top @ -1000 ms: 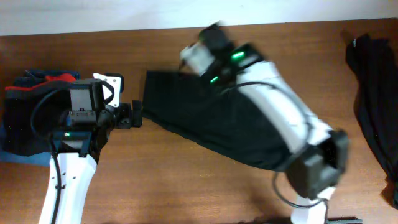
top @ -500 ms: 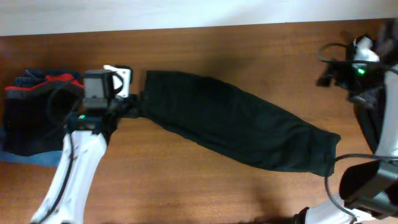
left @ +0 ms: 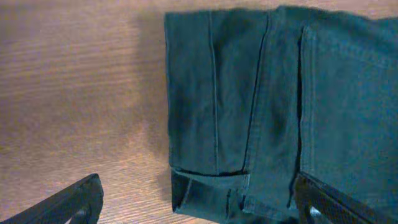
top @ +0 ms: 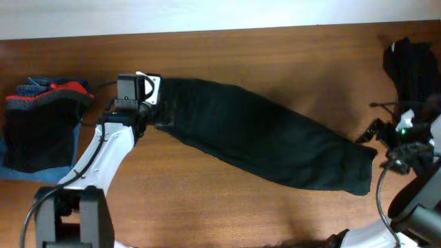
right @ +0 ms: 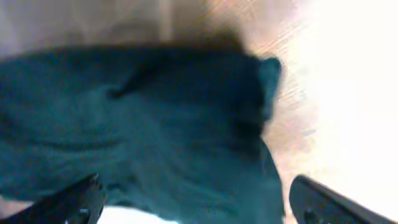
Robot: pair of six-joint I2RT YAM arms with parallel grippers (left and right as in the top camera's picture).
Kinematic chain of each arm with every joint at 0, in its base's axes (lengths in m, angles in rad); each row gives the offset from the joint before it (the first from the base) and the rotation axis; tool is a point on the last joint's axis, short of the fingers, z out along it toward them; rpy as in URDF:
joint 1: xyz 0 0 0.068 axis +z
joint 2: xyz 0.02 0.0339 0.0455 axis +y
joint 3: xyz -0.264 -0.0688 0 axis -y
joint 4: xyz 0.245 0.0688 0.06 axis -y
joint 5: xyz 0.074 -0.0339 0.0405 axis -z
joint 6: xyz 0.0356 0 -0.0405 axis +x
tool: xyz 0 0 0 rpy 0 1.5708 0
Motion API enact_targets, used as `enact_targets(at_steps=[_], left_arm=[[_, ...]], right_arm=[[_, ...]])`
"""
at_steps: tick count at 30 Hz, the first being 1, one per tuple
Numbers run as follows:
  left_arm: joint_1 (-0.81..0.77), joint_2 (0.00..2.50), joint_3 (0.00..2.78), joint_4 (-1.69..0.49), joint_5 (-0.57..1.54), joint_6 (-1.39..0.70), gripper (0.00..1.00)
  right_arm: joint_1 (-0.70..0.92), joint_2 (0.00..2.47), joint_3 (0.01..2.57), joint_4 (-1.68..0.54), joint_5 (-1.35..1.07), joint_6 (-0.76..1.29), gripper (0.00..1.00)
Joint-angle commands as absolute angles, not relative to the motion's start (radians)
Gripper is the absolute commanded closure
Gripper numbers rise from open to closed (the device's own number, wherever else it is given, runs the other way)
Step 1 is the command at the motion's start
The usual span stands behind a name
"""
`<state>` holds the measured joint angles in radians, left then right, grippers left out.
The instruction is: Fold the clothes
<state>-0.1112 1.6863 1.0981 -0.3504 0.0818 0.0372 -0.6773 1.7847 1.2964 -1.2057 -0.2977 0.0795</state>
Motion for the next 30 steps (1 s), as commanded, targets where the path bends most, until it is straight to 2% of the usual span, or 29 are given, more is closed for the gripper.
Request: enact_targets(at_steps=[1, 11, 14, 15, 17, 18, 19, 25, 30], left_arm=[[-0.116, 1.705, 1.114, -0.347, 0.091, 0.053, 0.03], [-0.116, 1.704, 1.115, -0.356, 0.09, 0.053, 0.03], [-0.116, 1.695, 1.115, -0.357, 0.09, 0.053, 0.02], [-0.116, 1.684, 1.115, -0.36, 0.09, 0.053, 0.02], [-0.116, 1.655, 1.116, -0.368, 0.09, 0.053, 0.02], [-0.116, 1.645, 1.116, -0.371, 0.09, 0.053, 0.02], [-0.115, 1.617, 1.116, -0.377, 0.09, 0.053, 0.02], [-0.115, 1.504, 1.116, -0.407, 0.09, 0.053, 0.02], [-0.115, 1.488, 1.116, -0.455, 0.089, 0.053, 0.02]], right_arm=[[-0.694, 1.77, 1.211, -1.157, -0.306, 0.087, 0.01], [-0.679, 1.772, 0.959, -0.842, -0.364, 0.125, 0.0], [-0.679, 1.772, 0.955, -0.758, -0.462, 0.125, 0.41], [-0.679, 1.772, 0.955, -0.718, -0.495, 0.125, 0.62], [-0.674, 1.772, 0.956, -0.635, -0.535, 0.125, 0.84], [-0.672, 1.772, 0.957, -0.617, -0.539, 0.125, 0.86], [-0.659, 1.772, 0.965, -0.546, -0.55, 0.125, 0.92], [-0.57, 1.772, 1.056, -0.356, -0.538, 0.121, 0.92], [-0.474, 1.772, 1.198, -0.405, -0.467, 0.052, 0.94]])
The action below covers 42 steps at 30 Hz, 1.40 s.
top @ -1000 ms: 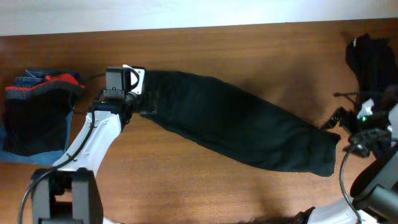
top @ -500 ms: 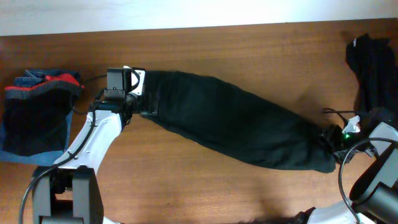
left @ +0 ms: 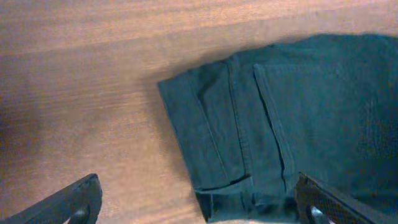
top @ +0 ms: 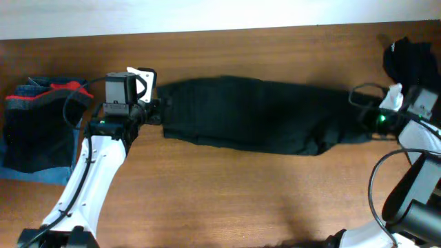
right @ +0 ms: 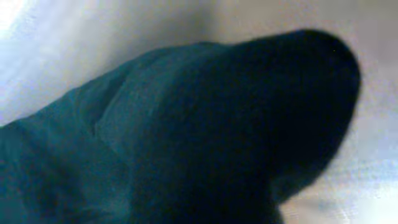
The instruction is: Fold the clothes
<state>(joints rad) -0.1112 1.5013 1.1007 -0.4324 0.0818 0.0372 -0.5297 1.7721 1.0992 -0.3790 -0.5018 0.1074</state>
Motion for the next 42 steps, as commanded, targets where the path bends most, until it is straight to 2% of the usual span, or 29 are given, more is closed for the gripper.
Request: enact_targets(at_steps=[1, 6, 10, 14, 16, 18, 20, 21, 22, 33, 40, 41, 42], left_arm=[[-0.115, 1.488, 1.116, -0.462, 0.089, 0.053, 0.02], [-0.115, 1.488, 1.116, -0.477, 0.014, 0.054, 0.02], [-0.115, 1.488, 1.116, -0.499, -0.076, 0.053, 0.02], [-0.115, 1.488, 1.116, -0.517, -0.076, 0.053, 0.04], [-0.108, 1.482, 1.116, -0.52, -0.076, 0.052, 0.11], [-0.094, 1.464, 1.116, -0.526, -0.076, 0.052, 0.11], [-0.073, 1.437, 1.116, -0.544, -0.076, 0.052, 0.11], [-0.053, 1.408, 1.116, -0.564, -0.076, 0.052, 0.17], [-0.039, 1.387, 1.116, -0.579, -0.076, 0.052, 0.18], [-0.01, 1.313, 1.116, -0.656, -0.076, 0.052, 0.18], [-0.01, 1.313, 1.116, -0.666, -0.076, 0.052, 0.18], [-0.01, 1.313, 1.116, -0.666, -0.076, 0.052, 0.18], [-0.01, 1.313, 1.116, -0.666, -0.076, 0.053, 0.18]], right_arm=[[-0.455, 1.772, 1.224, -0.43, -0.44, 0.036, 0.94], [-0.256, 1.772, 1.481, -0.72, -0.216, -0.03, 0.96], [-0.105, 1.772, 1.565, -0.799, -0.149, -0.026, 0.96], [0.082, 1.776, 1.569, -0.788, -0.112, 0.01, 0.96], [0.175, 1.79, 1.569, -0.761, -0.093, 0.039, 0.96], [0.242, 1.811, 1.569, -0.73, -0.092, 0.051, 0.96], [0.286, 1.836, 1.569, -0.701, -0.093, 0.071, 0.95], [0.321, 1.857, 1.569, -0.671, -0.093, 0.072, 0.95], [0.343, 1.87, 1.569, -0.646, -0.093, 0.072, 0.94], [0.536, 1.934, 1.584, -0.448, -0.101, 0.072, 0.88], [0.578, 1.937, 1.594, -0.387, -0.159, 0.072, 0.75], [0.587, 1.937, 1.594, -0.382, -0.167, 0.072, 0.68], [0.595, 1.937, 1.594, -0.373, -0.206, 0.071, 0.55]])
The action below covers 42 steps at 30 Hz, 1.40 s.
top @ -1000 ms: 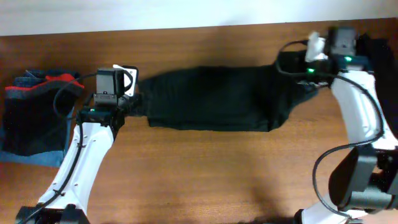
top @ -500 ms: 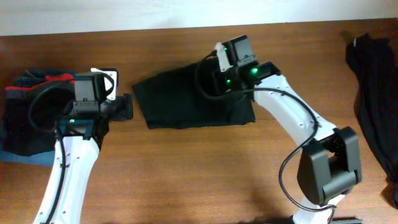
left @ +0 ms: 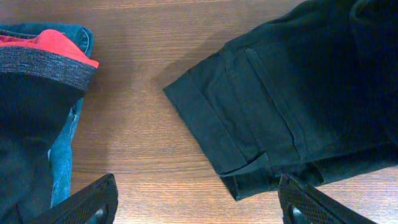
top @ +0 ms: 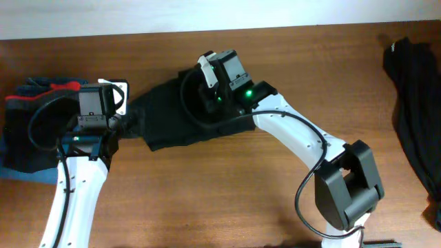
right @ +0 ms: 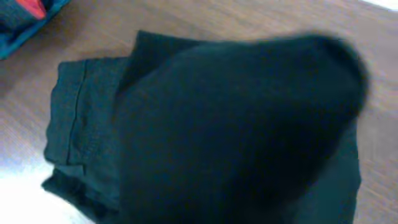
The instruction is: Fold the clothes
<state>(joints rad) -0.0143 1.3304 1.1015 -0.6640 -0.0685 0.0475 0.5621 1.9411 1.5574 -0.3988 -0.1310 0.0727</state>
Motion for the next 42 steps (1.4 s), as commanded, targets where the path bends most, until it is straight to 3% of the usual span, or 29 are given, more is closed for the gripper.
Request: enact_targets(at_steps=[1, 4, 6, 13, 18, 20, 21, 22, 25, 37, 38, 39, 40, 42], left_arm=[[-0.01, 1.313, 1.116, -0.666, -0.076, 0.053, 0.18], [-0.01, 1.313, 1.116, -0.666, -0.076, 0.052, 0.18], [-0.01, 1.313, 1.116, -0.666, -0.076, 0.052, 0.18], [-0.01, 1.313, 1.116, -0.663, -0.052, 0.052, 0.16], [-0.012, 1.314, 1.115, -0.627, 0.184, 0.052, 0.17], [-0.021, 1.333, 1.115, -0.585, 0.218, -0.011, 0.17], [-0.035, 1.361, 1.115, -0.567, 0.223, -0.064, 0.17], [-0.043, 1.375, 1.115, -0.56, 0.226, -0.085, 0.17], [-0.098, 1.477, 1.115, -0.505, 0.302, -0.212, 0.13], [-0.257, 1.789, 1.115, -0.149, 0.345, -0.42, 0.14], [-0.262, 1.801, 1.116, -0.146, 0.345, -0.438, 0.48], [-0.261, 1.801, 1.116, -0.176, 0.345, -0.456, 0.89], [-0.261, 1.8, 1.116, -0.19, 0.346, -0.456, 0.97], [-0.258, 1.788, 1.116, -0.239, 0.345, -0.456, 0.99]], right_arm=[[0.599, 1.937, 1.594, -0.357, -0.306, 0.058, 0.37], [0.608, 1.937, 1.594, -0.337, -0.551, -0.001, 0.18], [0.609, 1.937, 1.594, -0.344, -0.576, -0.004, 0.11], [0.49, 1.935, 1.6, -0.451, -0.413, -0.004, 0.1], [0.313, 1.934, 1.623, -0.604, -0.334, -0.012, 0.1], [0.244, 1.934, 1.643, -0.7, -0.257, -0.057, 0.1], [0.203, 1.934, 1.656, -0.767, -0.179, -0.076, 0.02], [0.186, 1.934, 1.662, -0.792, -0.145, -0.076, 0.0], [0.121, 1.934, 1.668, -0.857, -0.096, -0.08, 0.01], [0.066, 1.935, 1.668, -0.913, -0.096, -0.101, 0.01], [0.066, 1.935, 1.668, -0.913, -0.096, -0.101, 0.02], [0.066, 1.935, 1.668, -0.917, -0.096, -0.101, 0.01], [0.066, 1.935, 1.668, -0.918, -0.096, -0.101, 0.0], [0.065, 1.935, 1.668, -0.921, -0.096, -0.101, 0.03]])
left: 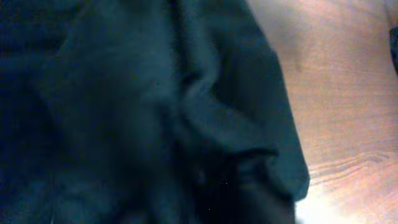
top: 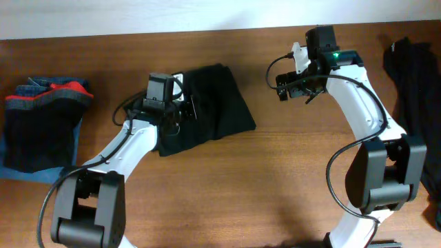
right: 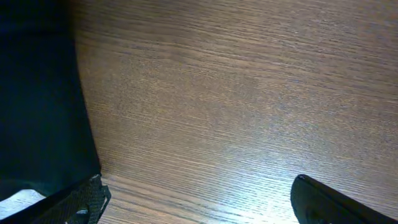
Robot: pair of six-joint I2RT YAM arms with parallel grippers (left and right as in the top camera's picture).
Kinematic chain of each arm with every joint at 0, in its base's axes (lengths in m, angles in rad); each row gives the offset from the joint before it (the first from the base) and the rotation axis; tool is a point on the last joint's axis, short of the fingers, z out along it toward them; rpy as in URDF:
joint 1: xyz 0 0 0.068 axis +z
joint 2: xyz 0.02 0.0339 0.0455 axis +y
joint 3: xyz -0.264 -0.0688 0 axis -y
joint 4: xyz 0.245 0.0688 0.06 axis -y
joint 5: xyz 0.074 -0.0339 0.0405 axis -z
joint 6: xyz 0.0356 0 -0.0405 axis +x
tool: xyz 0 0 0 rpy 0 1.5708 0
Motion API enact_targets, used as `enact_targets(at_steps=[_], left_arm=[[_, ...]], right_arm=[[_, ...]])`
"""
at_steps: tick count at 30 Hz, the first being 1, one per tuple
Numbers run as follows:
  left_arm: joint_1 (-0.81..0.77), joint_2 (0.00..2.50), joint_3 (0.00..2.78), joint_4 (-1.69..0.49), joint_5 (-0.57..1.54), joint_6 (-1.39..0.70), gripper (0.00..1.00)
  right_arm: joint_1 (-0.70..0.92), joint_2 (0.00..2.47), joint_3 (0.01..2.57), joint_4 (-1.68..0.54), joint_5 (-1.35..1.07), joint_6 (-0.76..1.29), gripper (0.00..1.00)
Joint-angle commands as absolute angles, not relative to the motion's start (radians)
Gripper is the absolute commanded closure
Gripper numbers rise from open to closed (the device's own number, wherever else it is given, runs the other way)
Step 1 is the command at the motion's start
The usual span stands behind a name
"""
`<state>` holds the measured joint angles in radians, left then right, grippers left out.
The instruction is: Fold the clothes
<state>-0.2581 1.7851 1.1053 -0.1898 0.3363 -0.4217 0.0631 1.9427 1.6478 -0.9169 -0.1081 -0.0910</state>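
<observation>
The black trousers [top: 210, 103] lie folded into a short bundle left of the table's middle. My left gripper [top: 176, 114] rests on the bundle's left part. Dark cloth [left: 155, 112] fills the left wrist view and no finger shows at the frame's corners, so it looks shut on the cloth. My right gripper [top: 293, 93] hangs open over bare wood to the right of the bundle, its fingers [right: 323, 199] apart with nothing between them. An edge of the trousers [right: 37, 93] shows at the left of the right wrist view.
A pile of folded clothes [top: 41, 124], dark with red and blue, sits at the table's left edge. Another black garment [top: 413, 83] lies heaped at the far right edge. A pale wall runs along the table's back edge [top: 220, 29].
The right gripper, which held the leg end over the waist part, has let go and now stands open to the right. The left gripper has gone from beside the waistband onto the folded bundle.
The trousers first lay stretched across the table, left gripper open at the waistband, right gripper open at the leg end. Then the right gripper held the leg end, later above the waist part. Now the trousers lie folded short and the right gripper is free.
</observation>
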Motion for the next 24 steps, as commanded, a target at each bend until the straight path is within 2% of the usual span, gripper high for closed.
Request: enact_targets(at_steps=[1, 5, 10, 11, 13, 14, 19, 24], left_arm=[[-0.249, 1.769, 1.116, -0.289, 0.342, -0.455, 1.0], [-0.147, 1.587, 1.116, -0.486, 0.285, -0.404, 1.0], [-0.061, 1.43, 1.116, -0.619, 0.143, -0.402, 0.97], [-0.06, 1.43, 1.116, -0.64, 0.121, -0.402, 0.89], [-0.06, 1.444, 1.113, -0.678, 0.11, -0.402, 0.58], [-0.06, 1.457, 1.113, -0.702, 0.106, -0.393, 0.54], [-0.06, 1.498, 1.113, -0.779, -0.021, -0.384, 0.52], [-0.06, 1.497, 1.119, -0.743, -0.033, -0.383, 0.52]], right_arm=[[0.065, 1.935, 1.668, -0.921, -0.096, -0.101, 0.03], [0.065, 1.935, 1.668, -0.92, -0.096, -0.101, 0.03], [0.065, 1.935, 1.668, -0.931, -0.137, -0.101, 0.03], [0.065, 1.935, 1.668, -0.932, -0.152, -0.101, 0.03], [0.065, 1.935, 1.668, -0.932, -0.162, -0.101, 0.03], [0.065, 1.935, 1.668, -0.933, -0.165, -0.101, 0.03], [0.065, 1.935, 1.667, -0.939, -0.165, -0.101, 0.02], [0.065, 1.937, 1.667, -0.939, -0.165, -0.101, 0.02]])
